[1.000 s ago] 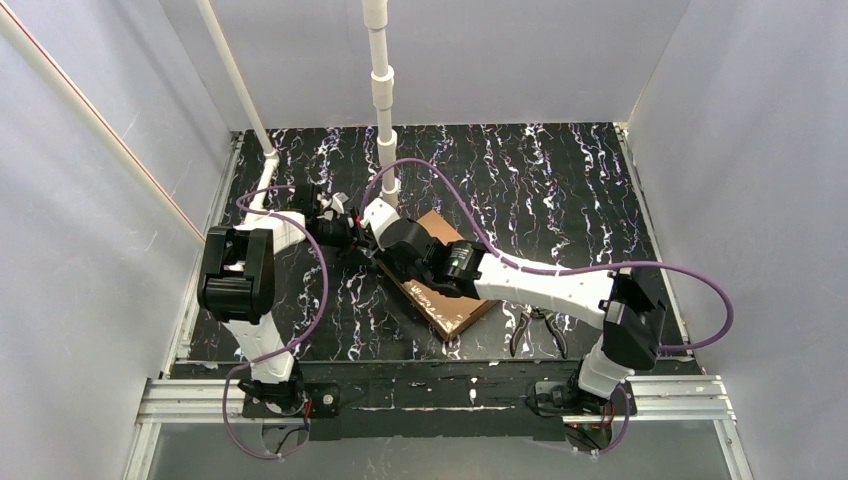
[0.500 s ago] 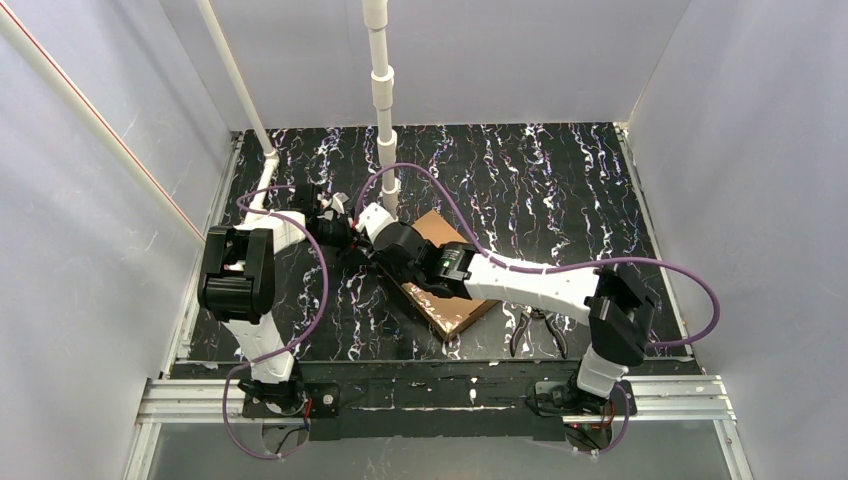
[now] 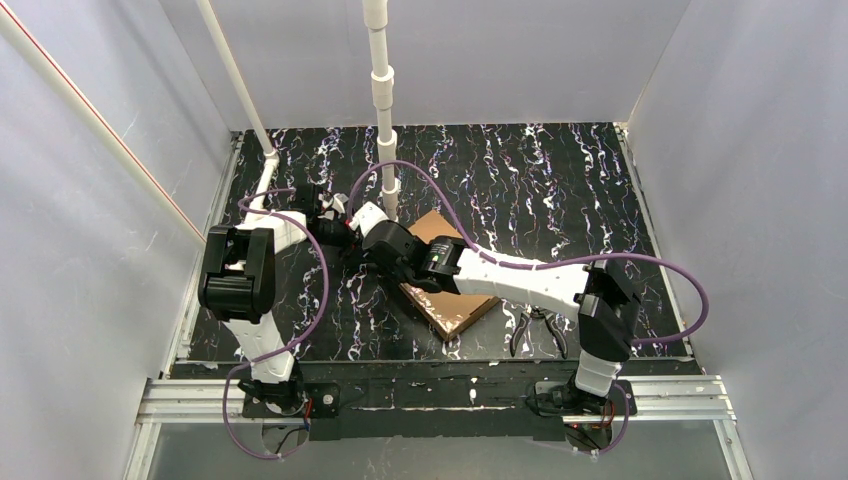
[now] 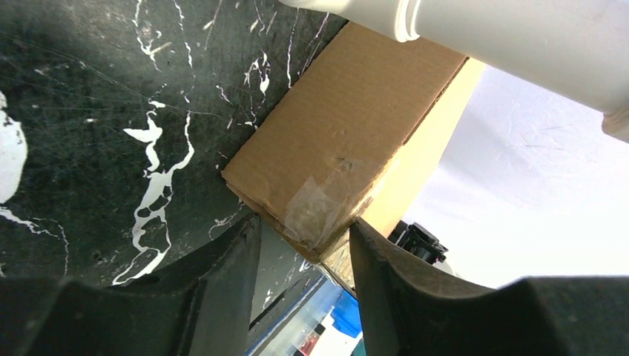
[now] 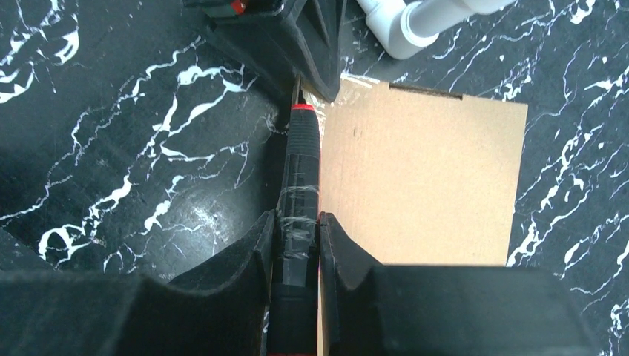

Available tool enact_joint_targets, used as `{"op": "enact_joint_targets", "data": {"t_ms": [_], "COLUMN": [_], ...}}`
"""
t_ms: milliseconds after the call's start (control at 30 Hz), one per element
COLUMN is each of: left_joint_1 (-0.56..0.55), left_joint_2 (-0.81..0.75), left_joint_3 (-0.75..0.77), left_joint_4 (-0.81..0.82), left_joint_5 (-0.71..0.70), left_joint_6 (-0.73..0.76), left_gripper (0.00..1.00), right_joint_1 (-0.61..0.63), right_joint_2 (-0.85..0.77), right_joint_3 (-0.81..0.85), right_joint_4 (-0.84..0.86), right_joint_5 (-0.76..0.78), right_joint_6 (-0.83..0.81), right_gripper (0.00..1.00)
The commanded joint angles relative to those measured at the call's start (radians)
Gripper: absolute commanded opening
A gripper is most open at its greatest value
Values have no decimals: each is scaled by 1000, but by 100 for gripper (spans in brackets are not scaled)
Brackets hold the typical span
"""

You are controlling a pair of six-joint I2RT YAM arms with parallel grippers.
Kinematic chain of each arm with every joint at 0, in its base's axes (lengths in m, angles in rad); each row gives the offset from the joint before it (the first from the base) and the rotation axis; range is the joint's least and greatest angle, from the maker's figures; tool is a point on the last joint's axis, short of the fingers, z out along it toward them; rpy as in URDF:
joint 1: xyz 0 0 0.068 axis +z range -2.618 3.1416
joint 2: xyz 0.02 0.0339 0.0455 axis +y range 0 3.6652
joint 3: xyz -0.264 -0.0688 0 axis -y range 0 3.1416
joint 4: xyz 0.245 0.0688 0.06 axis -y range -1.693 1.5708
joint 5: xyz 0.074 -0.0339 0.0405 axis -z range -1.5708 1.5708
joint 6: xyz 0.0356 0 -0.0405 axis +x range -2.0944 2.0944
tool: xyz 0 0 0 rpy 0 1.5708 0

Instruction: Unpack the express box

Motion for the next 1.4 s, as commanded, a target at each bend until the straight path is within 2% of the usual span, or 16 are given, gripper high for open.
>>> {"op": "enact_joint_targets", "data": {"t_ms": [0, 333, 500, 633, 700, 800, 933, 1033, 1167, 1267, 1367], "left_joint_1": [-3, -3, -4, -4, -4, -3, -1, 0, 2, 1, -8], "left_joint_2": [30, 27, 5, -53, -101, -177, -290, -404, -568, -676, -746], "left_joint_3": [8, 1, -3, -14, -18, -7, -7, -4, -9, -45, -76], "left_joint_4": [-10, -2, -6, -5, -13, -66, -120, -165, -212, -176, -101], "left_joint_5": [-37, -57, -58, -41, -55, -89, -131, -160, -184, -123, 74], "left_joint_6": [-31, -38, -21, 18, 45, 99, 136, 147, 156, 150, 123], "left_gripper": [43, 37, 37, 49, 58, 66, 71, 72, 74, 75, 75], "right_joint_1": [-2, 0, -1, -1, 0, -2, -2, -20, -133, -294, -394], "right_joint_2": [11, -25, -12, -58, -93, -133, -191, -265, -403, -507, -519], "right_joint_3": [42, 34, 67, 55, 46, 44, 19, -62, -190, -279, -302], "right_joint_4": [-152, -204, -241, -198, -168, -176, -230, -235, -170, -88, -72], "right_joint_5": [45, 27, 44, -1, -20, -16, 23, 23, -138, -456, -804], "right_joint_6": [66, 135, 134, 118, 113, 102, 93, 90, 71, 50, 17], "right_gripper": [1, 1, 1, 1, 1, 1, 1, 1, 1, 1, 1]}}
